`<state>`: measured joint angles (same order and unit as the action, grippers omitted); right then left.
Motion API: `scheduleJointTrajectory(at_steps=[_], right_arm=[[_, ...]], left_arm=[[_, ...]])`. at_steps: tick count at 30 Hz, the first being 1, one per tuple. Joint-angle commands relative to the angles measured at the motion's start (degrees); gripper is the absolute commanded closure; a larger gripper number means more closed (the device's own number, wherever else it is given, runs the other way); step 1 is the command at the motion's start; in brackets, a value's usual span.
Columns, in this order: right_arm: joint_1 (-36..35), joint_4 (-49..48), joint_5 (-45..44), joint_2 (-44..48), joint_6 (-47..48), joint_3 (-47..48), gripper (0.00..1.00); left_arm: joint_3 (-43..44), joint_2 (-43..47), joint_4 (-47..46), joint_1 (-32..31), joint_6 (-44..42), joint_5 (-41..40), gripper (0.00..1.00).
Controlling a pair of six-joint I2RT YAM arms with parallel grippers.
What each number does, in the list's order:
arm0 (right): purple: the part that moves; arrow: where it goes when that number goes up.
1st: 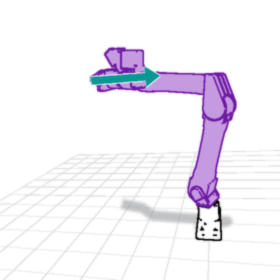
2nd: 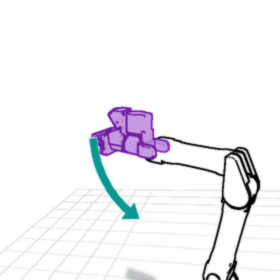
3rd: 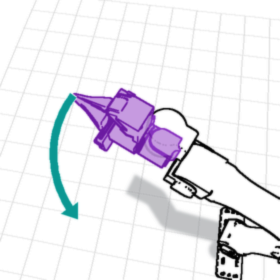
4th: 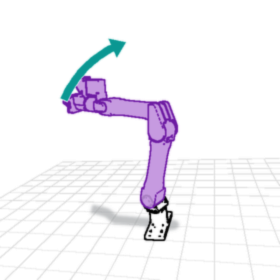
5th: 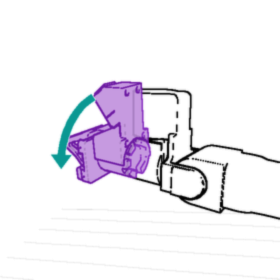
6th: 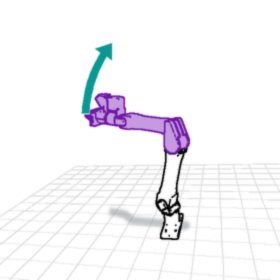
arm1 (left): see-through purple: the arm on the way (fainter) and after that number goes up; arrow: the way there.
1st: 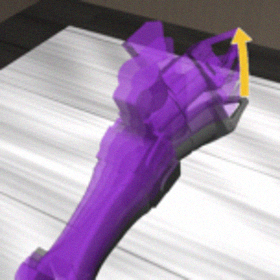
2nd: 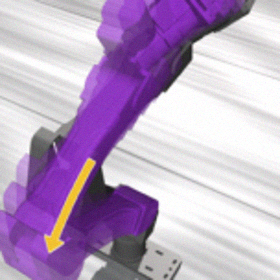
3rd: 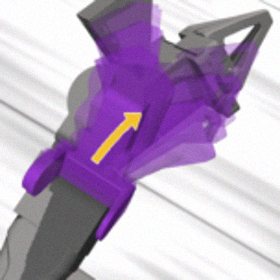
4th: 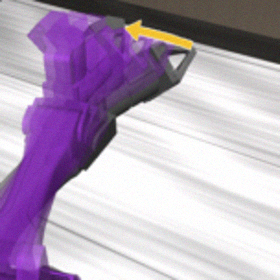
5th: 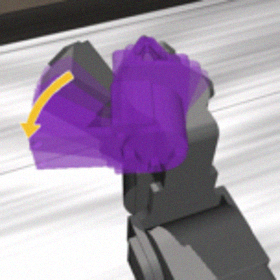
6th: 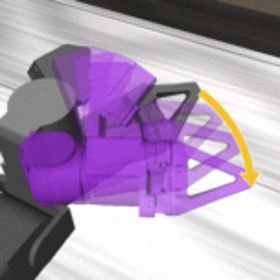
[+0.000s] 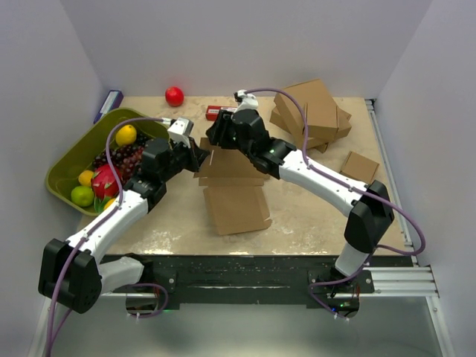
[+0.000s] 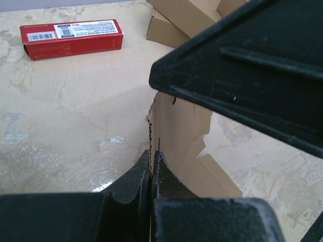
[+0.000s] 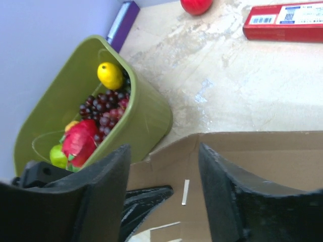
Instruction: Fold the paper box
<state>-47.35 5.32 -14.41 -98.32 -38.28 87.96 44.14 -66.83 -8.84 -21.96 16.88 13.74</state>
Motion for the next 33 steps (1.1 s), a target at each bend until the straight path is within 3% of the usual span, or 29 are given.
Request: scheduleJointTrajectory(at_steps=[1, 5, 15, 21, 28, 33], right_arm=[[-0.5, 1.0, -1.1, 0.9, 2.6, 1.6, 0.51], [-0.5, 2.0, -1.9, 1.5, 4.0, 0.5, 0.64], [2.2, -0.1, -1.1, 5.2, 8.7, -5.8, 0.76], [6.1, -4.9, 5.0, 7.8, 10.9, -12.4, 0.77], [8.9, -13.0, 9.8, 7.4, 14.7, -17.1, 0.76], [9.7, -13.8, 9.0, 7.8, 17.9, -18.9, 0.67]], left_arm=[[1.5, 1.4, -2.1, -0.4, -1.5, 0.3, 1.0], [1.2, 2.0, -2.7, -0.4, -2.2, 1.8, 1.0], [1.0, 2.3, -4.3, -0.4, -4.4, 6.3, 1.0], [0.8, 2.5, -5.6, -0.3, -5.4, 9.2, 1.0], [0.1, 2.0, -9.3, -0.4, -6.1, 19.5, 1.0], [-0.1, 1.9, -9.4, -0.4, -6.0, 19.4, 1.0]])
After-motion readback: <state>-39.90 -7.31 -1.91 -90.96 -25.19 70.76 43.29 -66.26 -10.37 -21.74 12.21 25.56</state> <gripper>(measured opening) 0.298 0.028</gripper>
